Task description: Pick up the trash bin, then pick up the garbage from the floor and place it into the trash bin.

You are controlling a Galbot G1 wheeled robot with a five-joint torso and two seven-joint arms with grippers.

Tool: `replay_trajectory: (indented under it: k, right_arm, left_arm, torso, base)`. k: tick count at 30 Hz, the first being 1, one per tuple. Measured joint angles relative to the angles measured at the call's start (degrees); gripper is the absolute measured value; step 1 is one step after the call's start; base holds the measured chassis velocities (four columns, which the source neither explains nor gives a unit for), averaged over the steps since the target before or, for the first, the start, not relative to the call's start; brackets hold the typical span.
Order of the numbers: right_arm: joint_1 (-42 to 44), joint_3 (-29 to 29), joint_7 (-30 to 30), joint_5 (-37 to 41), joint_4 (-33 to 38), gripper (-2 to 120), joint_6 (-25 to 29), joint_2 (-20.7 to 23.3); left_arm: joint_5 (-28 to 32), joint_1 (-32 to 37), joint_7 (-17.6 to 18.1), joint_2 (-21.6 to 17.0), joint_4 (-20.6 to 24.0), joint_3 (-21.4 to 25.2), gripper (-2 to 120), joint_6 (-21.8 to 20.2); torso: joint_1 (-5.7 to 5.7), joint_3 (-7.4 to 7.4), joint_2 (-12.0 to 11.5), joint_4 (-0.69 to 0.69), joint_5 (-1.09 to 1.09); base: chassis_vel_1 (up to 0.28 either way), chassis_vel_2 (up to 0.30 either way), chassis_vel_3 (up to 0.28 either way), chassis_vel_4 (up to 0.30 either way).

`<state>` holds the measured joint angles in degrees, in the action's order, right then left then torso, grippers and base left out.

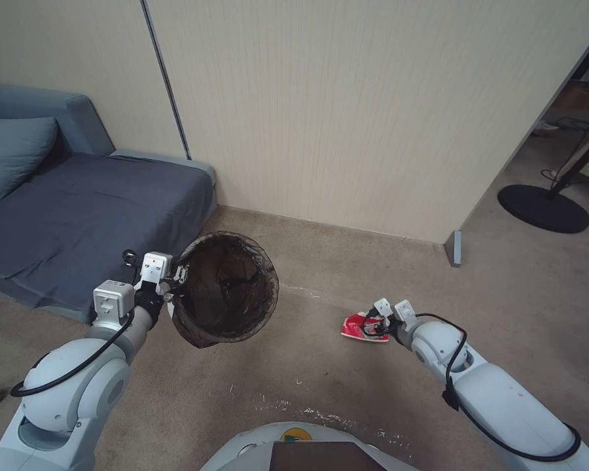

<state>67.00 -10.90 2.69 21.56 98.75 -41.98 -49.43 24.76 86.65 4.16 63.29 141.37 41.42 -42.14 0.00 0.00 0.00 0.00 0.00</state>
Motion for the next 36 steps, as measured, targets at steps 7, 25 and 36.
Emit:
replay_trajectory:
  k: [7,25,36]
  right_arm:
    - [-2.5,2.0,0.58,-0.6,-3.1,100,0.32,-0.05]
    - [-9.03,7.75,3.25,-3.76,-13.0,100,2.64,-1.83]
    - [-11.44,9.86,4.09,-5.15,-15.99,100,3.44,-1.89]
  left_arm:
    - [0.03,-0.25,-0.04,0.16,-0.37,0.02,7,0.0]
    - [-0.04,-0.17,-0.18,0.21,-0.8,0.15,7,0.0]
    - [-0.14,-0.13,-0.31,0.18,-1.33,0.06,7,0.0]
  torso:
    - [0.0,-0.01,0.0,0.0,-0.01]
    - [0.0,0.0,0.0,0.0,0.0]
    - [0.0,0.0,0.0,0.0,0.0]
  base:
    - [0.0,0.0,0.0,0.0]
    - [0.0,0.0,0.0,0.0]
    - [0.0,0.0,0.0,0.0]
